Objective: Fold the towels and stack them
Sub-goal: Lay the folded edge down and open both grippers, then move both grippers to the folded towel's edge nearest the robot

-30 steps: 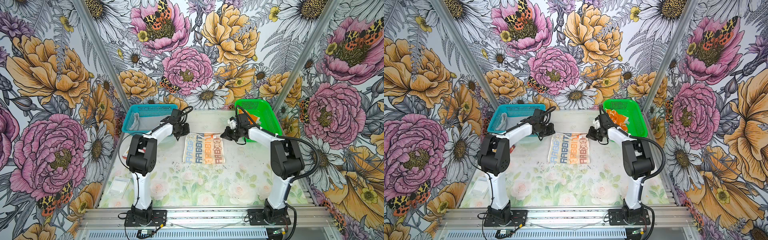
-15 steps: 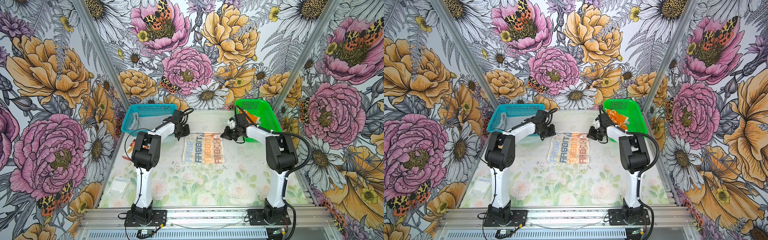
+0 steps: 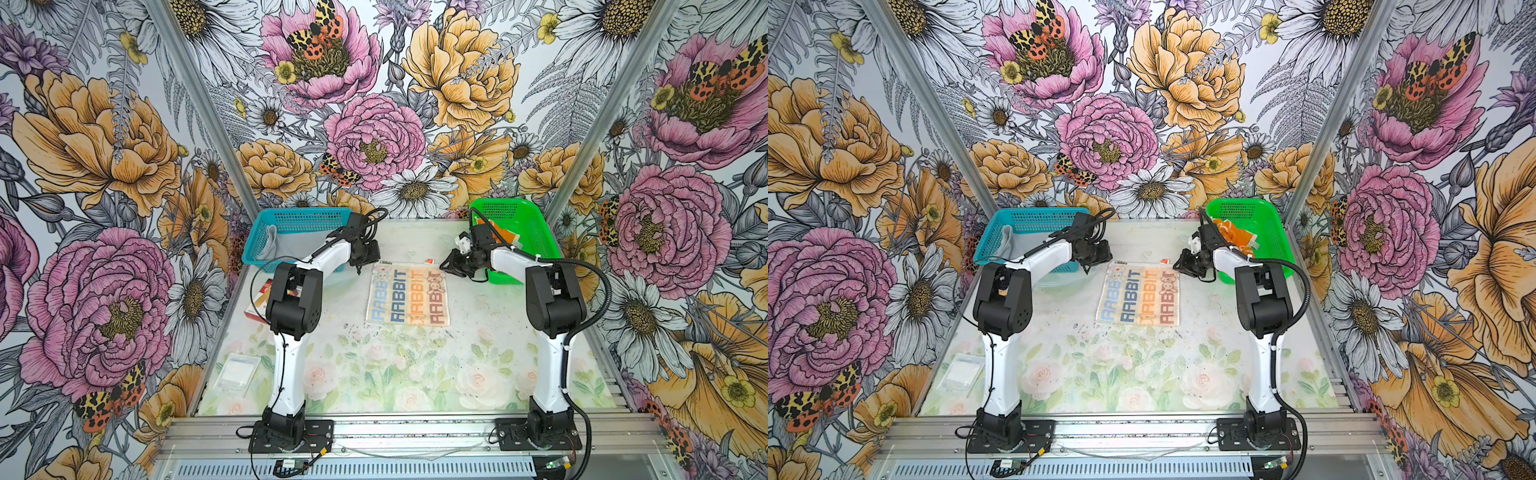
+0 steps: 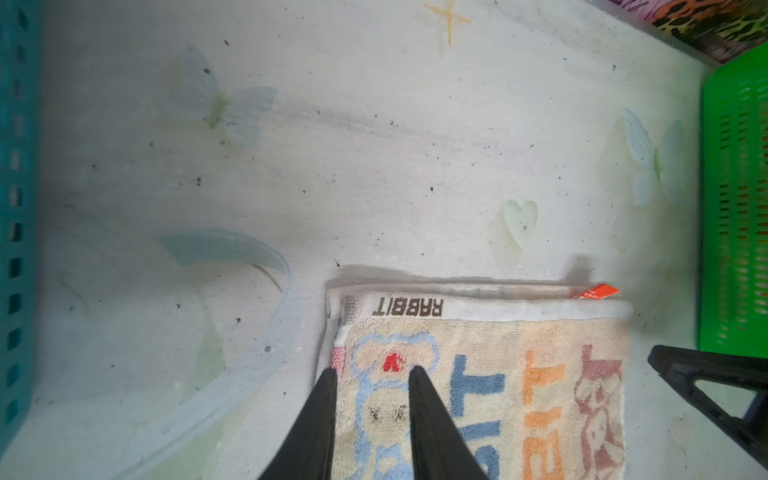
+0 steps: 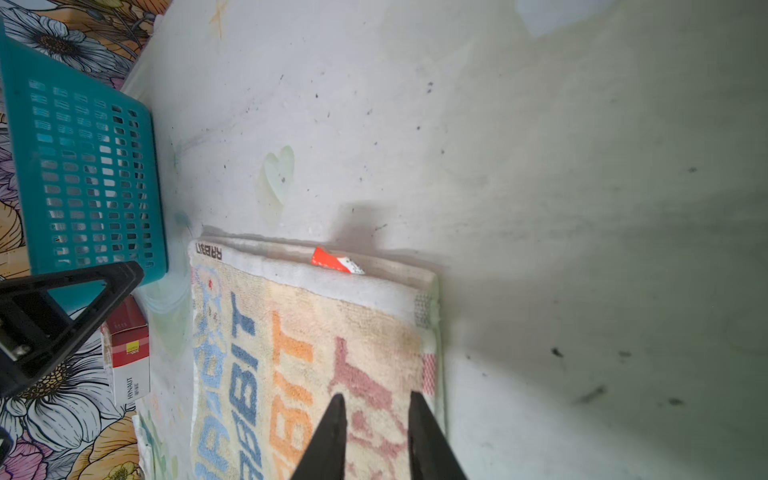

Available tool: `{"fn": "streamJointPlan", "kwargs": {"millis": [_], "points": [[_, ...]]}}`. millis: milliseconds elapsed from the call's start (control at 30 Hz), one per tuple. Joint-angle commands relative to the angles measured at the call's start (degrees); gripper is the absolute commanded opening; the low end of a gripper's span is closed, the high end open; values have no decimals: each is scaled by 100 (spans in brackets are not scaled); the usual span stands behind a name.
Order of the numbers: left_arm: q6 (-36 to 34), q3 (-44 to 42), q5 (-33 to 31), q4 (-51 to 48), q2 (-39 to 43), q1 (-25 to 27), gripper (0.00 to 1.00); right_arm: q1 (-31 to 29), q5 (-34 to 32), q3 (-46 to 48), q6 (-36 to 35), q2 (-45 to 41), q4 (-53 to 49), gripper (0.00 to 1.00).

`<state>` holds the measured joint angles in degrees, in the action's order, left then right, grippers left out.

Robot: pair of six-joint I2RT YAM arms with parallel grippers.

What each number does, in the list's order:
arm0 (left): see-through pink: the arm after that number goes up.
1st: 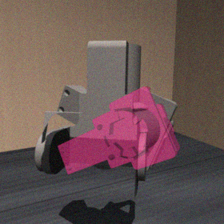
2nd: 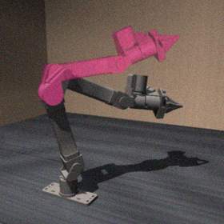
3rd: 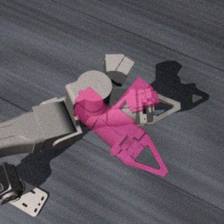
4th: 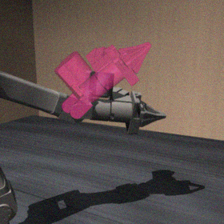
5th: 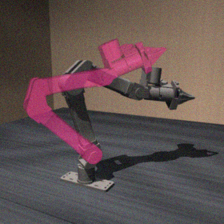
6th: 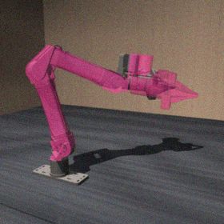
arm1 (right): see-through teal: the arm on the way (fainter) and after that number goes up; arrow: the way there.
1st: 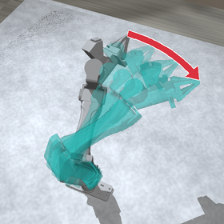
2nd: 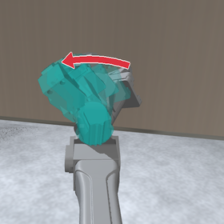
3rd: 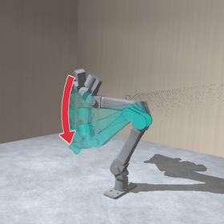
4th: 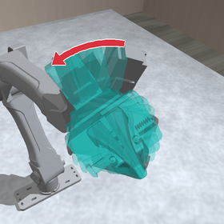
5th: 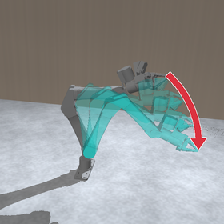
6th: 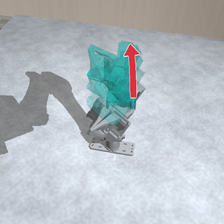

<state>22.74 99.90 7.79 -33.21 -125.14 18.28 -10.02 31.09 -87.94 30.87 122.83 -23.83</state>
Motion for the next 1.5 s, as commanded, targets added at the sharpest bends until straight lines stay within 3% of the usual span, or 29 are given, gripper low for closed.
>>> {"fn": "streamJointPlan", "kwargs": {"millis": [0, 167, 467, 633, 833, 1100, 1267, 1367, 1467], "points": [[-331, 115, -504, 193, 193, 284, 32, 42, -151, -181, -241, -264, 65, 28], [-345, -704, -174, 189, 835, 464, 32, -118, -340, 409, -498, -1133, 66, 27], [-427, -3381, 6, 287, 3000, 882, 34, -957, -598, 2358, -456, -2726, 82, 29], [111, -4387, -210, 289, 3759, 1134, 36, -1347, -981, 3245, 19, -3280, 148, 30], [532, -5471, -235, 365, 4924, 1104, 39, -1380, -1345, 4555, 480, -4276, 508, 32], [532, -6136, 247, 689, 5440, 905, 54, -1380, -1293, 5990, 1306, -5161, 1600, 35], [744, -6495, 298, 1222, 5694, 756, 54, -1380, -1386, 6776, 1927, -5500, 3174, 46], [1104, -6711, 789, 1761, 5636, 435, 44, -1380, -1234, 6684, 2011, -5111, 3554, 49], [1332, -6830, 1276, 2263, 5421, 246, 44, -1384, -1081, 6614, 2225, -4554, 4118, 49]]}}
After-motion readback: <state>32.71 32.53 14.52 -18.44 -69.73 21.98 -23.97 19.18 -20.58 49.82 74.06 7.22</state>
